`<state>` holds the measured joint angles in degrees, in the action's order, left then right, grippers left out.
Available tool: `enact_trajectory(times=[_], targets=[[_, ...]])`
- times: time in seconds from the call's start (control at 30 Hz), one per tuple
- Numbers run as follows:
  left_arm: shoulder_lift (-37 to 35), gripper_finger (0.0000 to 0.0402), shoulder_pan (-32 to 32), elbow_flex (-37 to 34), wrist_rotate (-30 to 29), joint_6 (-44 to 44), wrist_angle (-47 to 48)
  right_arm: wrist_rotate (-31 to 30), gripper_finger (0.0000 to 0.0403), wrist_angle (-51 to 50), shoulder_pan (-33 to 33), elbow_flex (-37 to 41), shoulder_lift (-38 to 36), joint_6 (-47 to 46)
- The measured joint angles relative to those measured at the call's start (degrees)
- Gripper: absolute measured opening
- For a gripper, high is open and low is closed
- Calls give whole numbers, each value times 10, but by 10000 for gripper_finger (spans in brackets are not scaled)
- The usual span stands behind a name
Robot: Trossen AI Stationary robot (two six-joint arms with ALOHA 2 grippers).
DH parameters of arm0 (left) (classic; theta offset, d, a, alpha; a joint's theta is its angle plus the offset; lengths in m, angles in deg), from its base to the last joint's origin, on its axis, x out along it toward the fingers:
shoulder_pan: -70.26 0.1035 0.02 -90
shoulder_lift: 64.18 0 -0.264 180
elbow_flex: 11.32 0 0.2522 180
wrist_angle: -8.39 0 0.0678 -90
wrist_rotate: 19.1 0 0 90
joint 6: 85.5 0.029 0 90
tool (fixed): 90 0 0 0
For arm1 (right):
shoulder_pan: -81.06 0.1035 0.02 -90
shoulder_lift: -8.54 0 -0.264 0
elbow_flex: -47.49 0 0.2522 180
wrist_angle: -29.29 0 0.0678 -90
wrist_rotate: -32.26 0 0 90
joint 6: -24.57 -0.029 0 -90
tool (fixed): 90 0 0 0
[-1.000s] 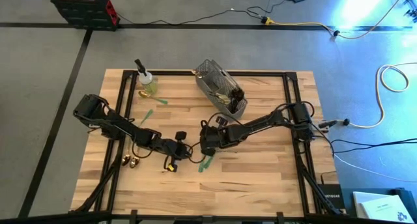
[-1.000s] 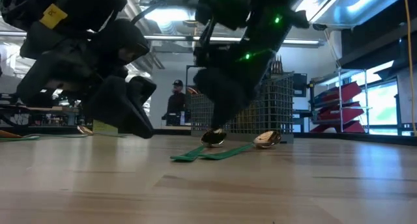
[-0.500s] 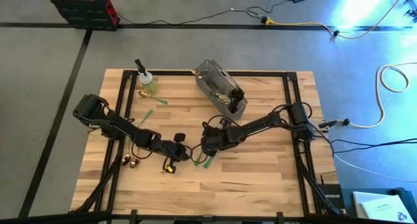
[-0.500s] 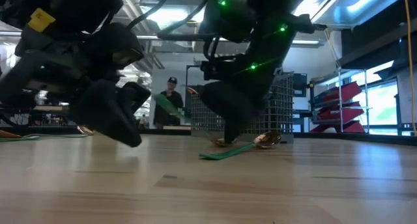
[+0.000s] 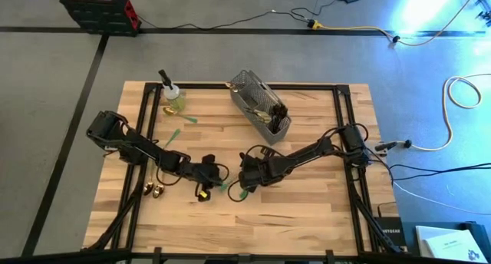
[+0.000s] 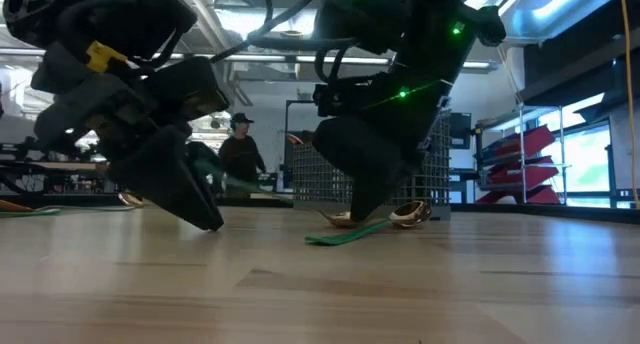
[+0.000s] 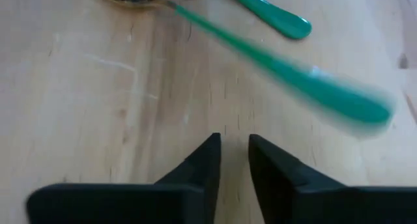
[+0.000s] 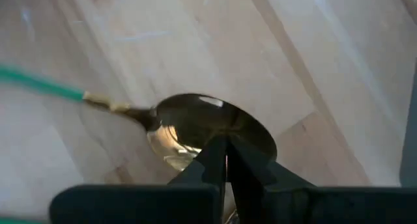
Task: Sort silverware
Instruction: Put the green spoon on the gray silverware organizer
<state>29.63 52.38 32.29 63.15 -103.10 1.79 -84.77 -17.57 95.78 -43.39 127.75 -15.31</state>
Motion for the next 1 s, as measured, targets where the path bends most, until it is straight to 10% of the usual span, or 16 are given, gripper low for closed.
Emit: enact_trajectory(times=[0.43,1.0], targets=[[-16,190,31,-79,92,-99,-162,7,0,4,11,18,-3,-33],[-27,291,66,-204,57,-358,-464,1,0,7,26,30,-3,-64]])
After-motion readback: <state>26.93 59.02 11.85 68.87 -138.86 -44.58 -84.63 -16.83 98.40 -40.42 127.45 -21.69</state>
